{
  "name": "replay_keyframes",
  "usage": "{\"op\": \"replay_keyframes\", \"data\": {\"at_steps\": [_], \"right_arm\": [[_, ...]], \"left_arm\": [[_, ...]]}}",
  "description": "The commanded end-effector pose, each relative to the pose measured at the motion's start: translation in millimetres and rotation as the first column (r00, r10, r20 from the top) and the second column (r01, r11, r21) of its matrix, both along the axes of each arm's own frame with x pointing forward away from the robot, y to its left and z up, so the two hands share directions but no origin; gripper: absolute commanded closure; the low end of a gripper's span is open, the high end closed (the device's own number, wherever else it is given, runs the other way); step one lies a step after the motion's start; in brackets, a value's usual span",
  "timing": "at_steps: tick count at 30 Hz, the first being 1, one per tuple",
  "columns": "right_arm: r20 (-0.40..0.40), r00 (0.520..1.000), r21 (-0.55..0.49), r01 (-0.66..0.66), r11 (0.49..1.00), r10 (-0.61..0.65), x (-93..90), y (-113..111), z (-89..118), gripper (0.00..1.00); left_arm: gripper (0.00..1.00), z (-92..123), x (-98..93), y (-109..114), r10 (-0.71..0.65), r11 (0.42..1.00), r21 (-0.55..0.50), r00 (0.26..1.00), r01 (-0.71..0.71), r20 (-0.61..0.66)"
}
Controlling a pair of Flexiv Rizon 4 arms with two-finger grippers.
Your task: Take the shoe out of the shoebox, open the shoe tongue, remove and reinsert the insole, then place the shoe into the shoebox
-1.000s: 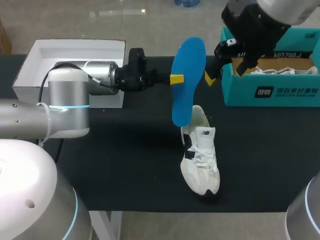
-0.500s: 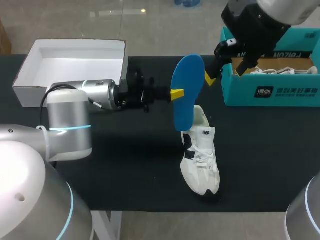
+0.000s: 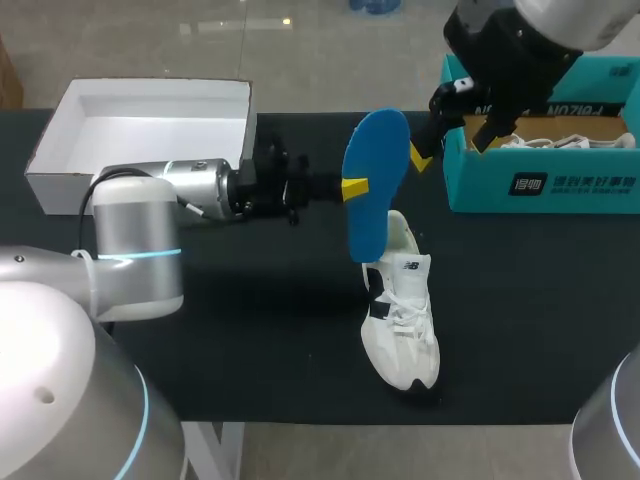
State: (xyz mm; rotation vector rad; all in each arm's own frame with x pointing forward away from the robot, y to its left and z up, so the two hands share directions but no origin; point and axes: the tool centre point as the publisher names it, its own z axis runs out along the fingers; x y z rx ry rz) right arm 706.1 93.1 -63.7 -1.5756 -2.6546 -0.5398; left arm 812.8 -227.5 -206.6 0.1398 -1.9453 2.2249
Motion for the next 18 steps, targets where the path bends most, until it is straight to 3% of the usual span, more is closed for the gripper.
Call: {"op": "replay_keyframes", "data": {"at_steps": [1,2,3,8,14,18], "right_arm": [[-0.004,1.000,-0.004,0.000,1.000,0.000,2.0,2,0,0.00],[-0.004,1.000,-0.004,0.000,1.000,0.000,2.0,2,0,0.00],[-0.004,1.000,-0.004,0.000,1.000,0.000,2.0,2,0,0.00],[-0.004,1.000,-0.004,0.000,1.000,0.000,2.0,2,0,0.00],[-0.004,1.000,-0.004,0.000,1.000,0.000,2.0,2,0,0.00],[-0.004,1.000,-0.004,0.000,1.000,0.000,2.0,2,0,0.00]], "left_arm": [[1.00,0,-0.4,-1,0.002,1.000,-0.001,1.000,-0.002,0.001],[1.00,0,-0.4,-1,0.002,1.000,-0.001,1.000,-0.002,0.001],[1.00,7,-0.6,-4,0.015,0.997,-0.081,0.998,-0.011,0.055],[1.00,19,-9.1,-2,-0.065,0.993,-0.063,0.911,0.099,0.408],[1.00,33,-17.5,9,-0.051,0.982,-0.108,0.766,0.156,0.641],[1.00,39,-23.5,12,-0.107,0.973,-0.064,0.678,0.222,0.727]]}}
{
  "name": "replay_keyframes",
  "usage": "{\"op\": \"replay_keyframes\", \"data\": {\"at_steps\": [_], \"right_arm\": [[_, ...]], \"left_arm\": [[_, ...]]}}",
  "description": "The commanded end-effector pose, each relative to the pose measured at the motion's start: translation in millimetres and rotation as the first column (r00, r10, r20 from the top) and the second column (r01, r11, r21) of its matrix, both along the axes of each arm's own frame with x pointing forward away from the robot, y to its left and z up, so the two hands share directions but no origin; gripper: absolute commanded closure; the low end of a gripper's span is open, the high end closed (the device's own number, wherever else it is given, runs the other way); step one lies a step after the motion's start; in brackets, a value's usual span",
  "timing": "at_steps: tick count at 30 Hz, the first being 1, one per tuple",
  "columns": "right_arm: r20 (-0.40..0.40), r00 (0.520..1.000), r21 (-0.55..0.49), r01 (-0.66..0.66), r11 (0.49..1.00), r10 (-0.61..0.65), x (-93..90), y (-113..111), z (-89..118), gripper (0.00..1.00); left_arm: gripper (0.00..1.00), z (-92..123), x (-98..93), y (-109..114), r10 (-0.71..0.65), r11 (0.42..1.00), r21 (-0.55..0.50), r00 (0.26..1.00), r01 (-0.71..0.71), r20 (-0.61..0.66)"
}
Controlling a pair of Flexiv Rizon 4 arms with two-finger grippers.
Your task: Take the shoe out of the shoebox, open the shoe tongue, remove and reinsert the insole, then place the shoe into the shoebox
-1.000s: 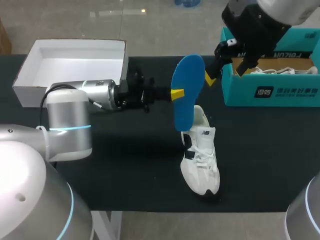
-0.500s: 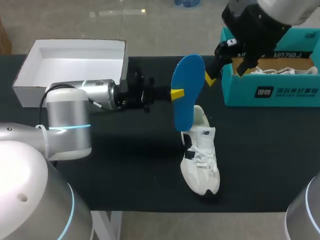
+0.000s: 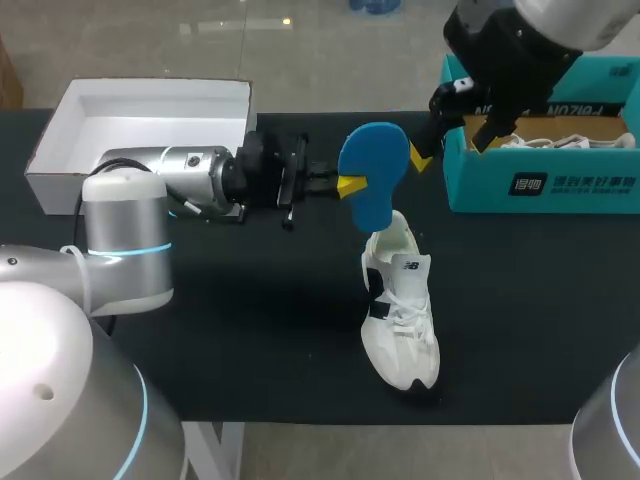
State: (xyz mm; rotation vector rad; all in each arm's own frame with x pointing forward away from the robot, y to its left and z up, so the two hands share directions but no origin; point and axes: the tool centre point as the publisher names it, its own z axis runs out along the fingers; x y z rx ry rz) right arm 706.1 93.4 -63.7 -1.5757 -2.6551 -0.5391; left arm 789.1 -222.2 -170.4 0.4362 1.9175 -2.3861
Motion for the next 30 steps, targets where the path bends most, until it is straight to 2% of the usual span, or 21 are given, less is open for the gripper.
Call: {"op": "replay_keyframes", "data": {"at_steps": [1,5,9,12,30], "right_arm": [[-0.004,1.000,-0.003,0.000,1.000,0.000,1.9,2,0,0.00],[-0.004,1.000,-0.003,0.000,1.000,0.000,1.9,2,0,0.00],[-0.004,1.000,-0.003,0.000,1.000,0.000,1.9,2,0,0.00],[-0.004,1.000,-0.003,0.000,1.000,0.000,1.9,2,0,0.00],[-0.004,1.000,-0.003,0.000,1.000,0.000,1.9,2,0,0.00]], "left_arm": [[1.00,3,-1.1,8,-0.098,0.994,-0.010,0.909,0.112,0.404],[1.00,-5,-13.1,9,-0.068,0.996,-0.014,0.831,0.091,0.552],[1.00,-35,-27.6,3,-0.048,0.998,0.001,0.788,0.060,0.613],[1.00,-49,-36.0,0,0.004,0.999,-0.027,0.772,0.018,0.636],[1.00,-49,-36.0,0,0.004,0.999,-0.027,0.772,0.018,0.636]]}}
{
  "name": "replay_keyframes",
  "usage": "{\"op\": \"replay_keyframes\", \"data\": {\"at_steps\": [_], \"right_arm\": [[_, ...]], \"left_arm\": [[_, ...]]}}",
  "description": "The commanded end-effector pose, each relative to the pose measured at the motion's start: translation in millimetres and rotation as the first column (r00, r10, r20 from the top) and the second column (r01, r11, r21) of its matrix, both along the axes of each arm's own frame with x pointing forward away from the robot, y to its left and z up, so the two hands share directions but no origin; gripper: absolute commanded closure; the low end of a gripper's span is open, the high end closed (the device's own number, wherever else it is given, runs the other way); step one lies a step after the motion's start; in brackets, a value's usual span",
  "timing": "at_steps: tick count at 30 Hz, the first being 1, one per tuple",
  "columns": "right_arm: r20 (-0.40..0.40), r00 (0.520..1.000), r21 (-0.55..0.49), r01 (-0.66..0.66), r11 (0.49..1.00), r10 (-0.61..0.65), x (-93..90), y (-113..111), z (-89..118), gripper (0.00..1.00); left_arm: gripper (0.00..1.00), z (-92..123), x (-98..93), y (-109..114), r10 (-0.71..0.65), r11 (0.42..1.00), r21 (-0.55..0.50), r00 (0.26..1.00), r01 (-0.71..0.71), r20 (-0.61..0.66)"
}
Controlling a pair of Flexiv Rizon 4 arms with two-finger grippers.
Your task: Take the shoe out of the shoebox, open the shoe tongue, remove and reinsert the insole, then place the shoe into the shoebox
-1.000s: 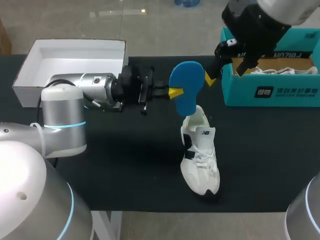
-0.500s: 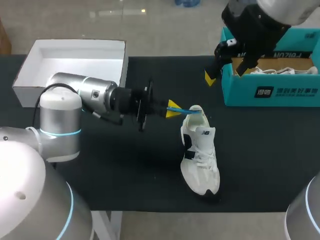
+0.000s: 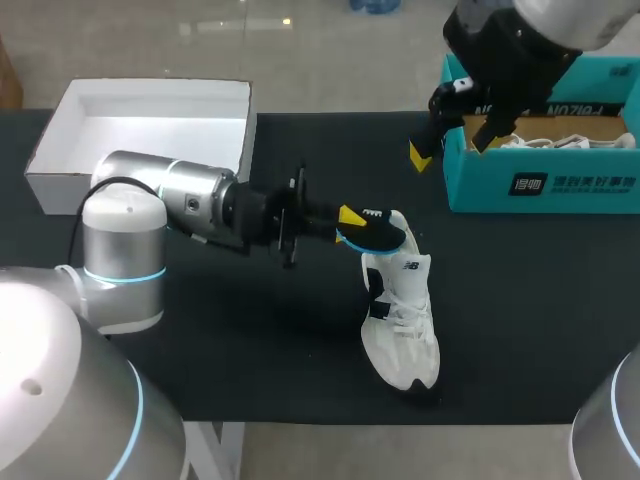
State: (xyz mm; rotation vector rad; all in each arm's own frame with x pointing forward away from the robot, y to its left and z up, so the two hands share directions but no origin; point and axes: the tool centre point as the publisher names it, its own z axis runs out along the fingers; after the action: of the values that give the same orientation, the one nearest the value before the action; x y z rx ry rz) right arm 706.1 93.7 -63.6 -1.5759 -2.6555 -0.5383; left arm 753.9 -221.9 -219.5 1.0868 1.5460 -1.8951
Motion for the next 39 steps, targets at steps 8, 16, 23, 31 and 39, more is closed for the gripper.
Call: {"op": "replay_keyframes", "data": {"at_steps": [8,16,23,31,39], "right_arm": [[-0.004,1.000,-0.002,0.000,1.000,0.000,1.9,1,0,0.00],[-0.004,1.000,-0.002,0.000,1.000,0.000,1.9,1,0,0.00],[-0.004,1.000,-0.002,0.000,1.000,0.000,1.9,1,0,0.00],[-0.004,1.000,-0.002,0.000,1.000,0.000,1.9,1,0,0.00],[-0.004,1.000,-0.002,0.000,1.000,0.000,1.9,1,0,0.00]], "left_arm": [[1.00,0,-0.9,0,0.002,1.000,0.000,1.000,-0.002,0.002],[1.00,24,-1.3,-8,-0.082,0.993,-0.046,0.913,0.110,0.399],[1.00,26,-1.1,1,-0.054,0.989,-0.075,0.786,0.127,0.616],[1.00,7,-1.1,5,-0.009,0.990,-0.089,0.682,0.108,0.731],[1.00,8,6.8,-9,0.100,0.984,-0.171,0.636,0.051,0.765]]}}
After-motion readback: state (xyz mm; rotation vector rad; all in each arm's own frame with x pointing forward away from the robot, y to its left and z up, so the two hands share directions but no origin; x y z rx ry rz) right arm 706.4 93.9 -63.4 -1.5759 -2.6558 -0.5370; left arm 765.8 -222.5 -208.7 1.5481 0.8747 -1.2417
